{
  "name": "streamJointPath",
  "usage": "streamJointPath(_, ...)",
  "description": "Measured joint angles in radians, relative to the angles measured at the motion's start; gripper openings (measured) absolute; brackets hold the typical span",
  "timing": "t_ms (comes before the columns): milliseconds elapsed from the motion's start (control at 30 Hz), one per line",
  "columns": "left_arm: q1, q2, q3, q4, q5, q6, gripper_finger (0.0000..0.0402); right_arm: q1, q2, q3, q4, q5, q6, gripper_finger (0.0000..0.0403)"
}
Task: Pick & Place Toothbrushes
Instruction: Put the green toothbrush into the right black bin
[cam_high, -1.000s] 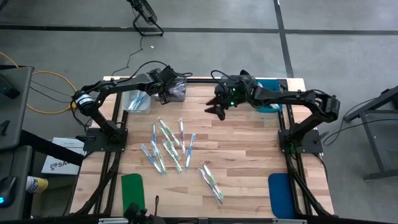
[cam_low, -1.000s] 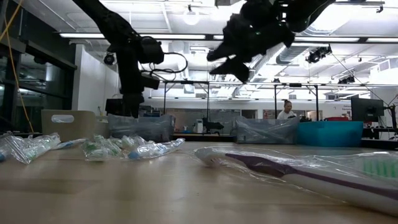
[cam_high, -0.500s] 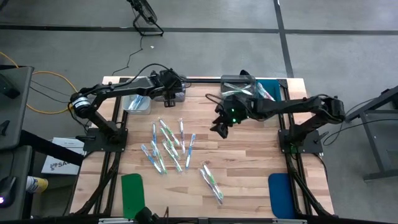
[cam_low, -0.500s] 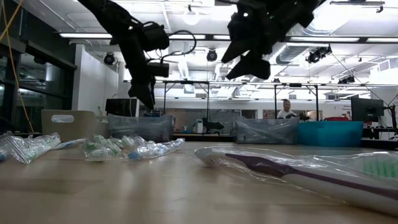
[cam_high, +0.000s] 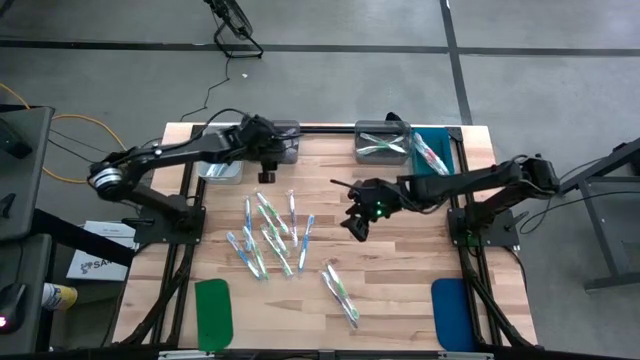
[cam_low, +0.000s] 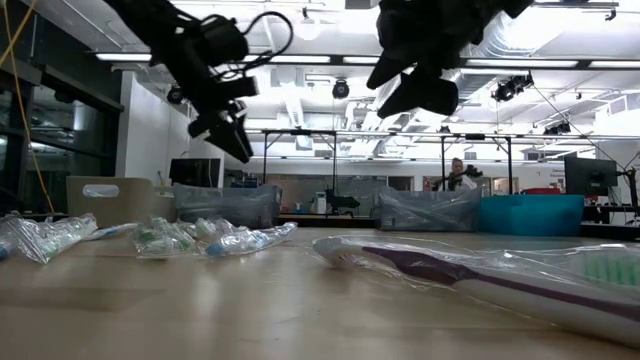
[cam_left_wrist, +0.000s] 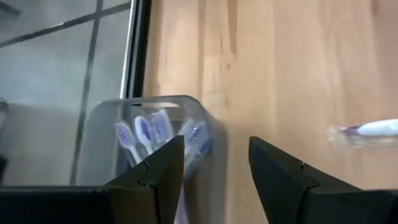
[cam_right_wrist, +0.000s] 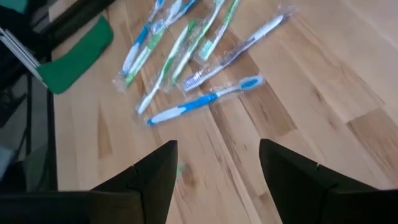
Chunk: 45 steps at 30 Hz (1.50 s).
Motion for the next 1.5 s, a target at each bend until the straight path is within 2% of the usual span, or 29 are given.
streamJointPath(133, -0.015, -0.09, -0.081, -0.014, 0.014, -0.079, 0.0173, 0.002, 0.0, 0.0, -0.052, 0.024, -0.008, 0.022)
streamJointPath(267, -0.04, -0.179, -0.145, -0.037, 0.014, -0.16, 0.0173, -0.003, 0.0, 0.0, -0.131, 0.104, -0.004, 0.022)
streamJointPath(367, -0.071, -0.228, -0.17, -0.092, -0.029, -0.206, 0.0173, -0.002, 0.0, 0.0, -0.186, 0.152, 0.008, 0.022)
streamJointPath(533, -0.134, -0.27, -0.173, -0.152, -0.098, -0.249, 0.0173, 0.014, 0.0, 0.0, -0.207, 0.156, 0.029, 0.022)
streamJointPath(733, -0.198, -0.28, -0.173, -0.146, -0.109, -0.25, 0.0173, 0.08, 0.0, 0.0, -0.208, 0.161, 0.068, 0.022)
streamJointPath(933, -0.253, -0.28, -0.173, -0.167, -0.111, -0.212, 0.0173, 0.127, 0.0, 0.0, -0.208, 0.189, 0.103, 0.022)
streamJointPath(1133, -0.327, -0.279, -0.173, -0.264, -0.103, -0.146, 0.0173, 0.138, 0.0, 0.0, -0.21, 0.189, 0.089, 0.022)
streamJointPath(1333, -0.386, -0.275, -0.173, -0.304, -0.06, -0.027, 0.0173, 0.137, 0.0, 0.0, -0.21, 0.234, 0.018, 0.022)
streamJointPath(1500, -0.384, -0.224, -0.173, -0.277, 0.008, 0.078, 0.0173, 0.137, 0.0, 0.0, -0.21, 0.268, -0.009, 0.022)
